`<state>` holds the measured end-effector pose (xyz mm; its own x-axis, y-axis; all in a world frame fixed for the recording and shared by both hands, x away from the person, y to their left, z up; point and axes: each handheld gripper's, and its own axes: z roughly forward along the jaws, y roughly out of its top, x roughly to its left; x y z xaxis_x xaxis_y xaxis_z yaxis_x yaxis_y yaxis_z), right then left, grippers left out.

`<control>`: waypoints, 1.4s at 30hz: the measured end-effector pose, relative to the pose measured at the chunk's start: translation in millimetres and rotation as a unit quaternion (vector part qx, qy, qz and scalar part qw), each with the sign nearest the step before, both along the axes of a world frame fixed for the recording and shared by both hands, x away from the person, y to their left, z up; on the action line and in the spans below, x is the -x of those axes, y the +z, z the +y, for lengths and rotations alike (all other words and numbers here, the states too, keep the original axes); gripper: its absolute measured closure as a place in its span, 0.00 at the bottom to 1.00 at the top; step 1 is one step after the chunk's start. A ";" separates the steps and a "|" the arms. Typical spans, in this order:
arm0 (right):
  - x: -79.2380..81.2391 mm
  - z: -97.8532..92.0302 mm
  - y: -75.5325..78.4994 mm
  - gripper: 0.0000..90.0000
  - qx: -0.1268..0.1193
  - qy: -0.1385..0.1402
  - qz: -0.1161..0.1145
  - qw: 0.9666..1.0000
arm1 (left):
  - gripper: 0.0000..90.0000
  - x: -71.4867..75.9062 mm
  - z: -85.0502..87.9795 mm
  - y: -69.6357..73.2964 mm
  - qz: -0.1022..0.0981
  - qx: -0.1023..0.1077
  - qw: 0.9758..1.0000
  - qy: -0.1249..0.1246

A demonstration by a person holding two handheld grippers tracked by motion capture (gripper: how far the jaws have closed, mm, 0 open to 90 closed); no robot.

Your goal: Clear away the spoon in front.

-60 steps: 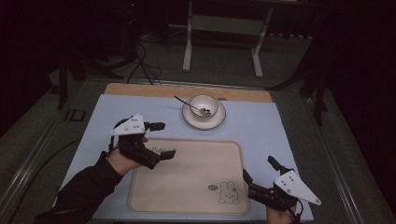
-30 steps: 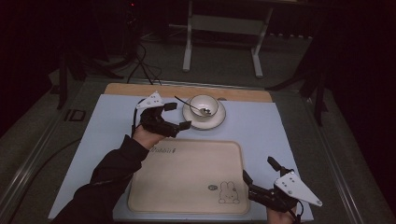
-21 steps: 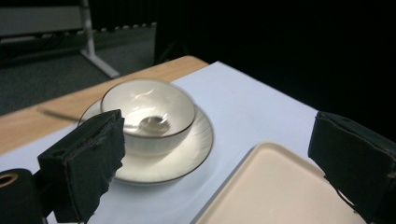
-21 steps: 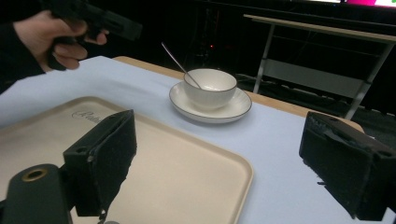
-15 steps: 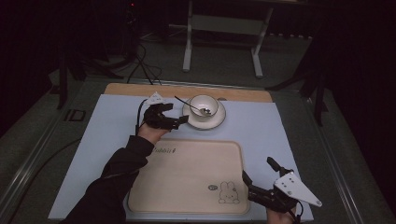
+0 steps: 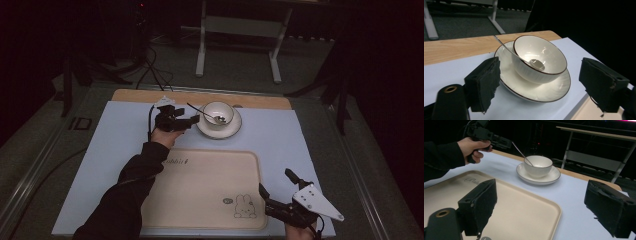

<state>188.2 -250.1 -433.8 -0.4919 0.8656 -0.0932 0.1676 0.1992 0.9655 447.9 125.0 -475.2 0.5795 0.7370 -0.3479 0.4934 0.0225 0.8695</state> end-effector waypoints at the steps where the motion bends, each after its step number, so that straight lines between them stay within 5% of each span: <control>1: 0.0 0.0 -0.1 0.12 0.000 0.000 0.000 1.000 | 0.22 -1.7 -0.8 -0.4 0.003 0.001 1.000 0.009; 10: 0.2 -0.1 -0.3 0.12 -0.001 0.001 0.002 1.000 | 0.35 -11.8 -5.8 -5.7 0.022 0.014 0.998 0.056; 19: -0.1 -0.8 -0.7 0.12 -0.002 0.002 0.005 1.000 | 0.48 -22.6 -12.7 -11.4 0.033 0.028 0.994 0.103; 42: -0.2 -1.8 -1.5 0.13 -0.005 0.006 0.010 1.000 | 0.83 -29.7 -19.4 -18.3 0.034 0.091 0.987 0.126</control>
<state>188.5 -251.9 -435.3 -0.5043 0.8603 -0.0751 0.1836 0.1918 0.9641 477.6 105.5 -493.5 0.3567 0.7768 -0.5190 0.5094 0.3040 0.8050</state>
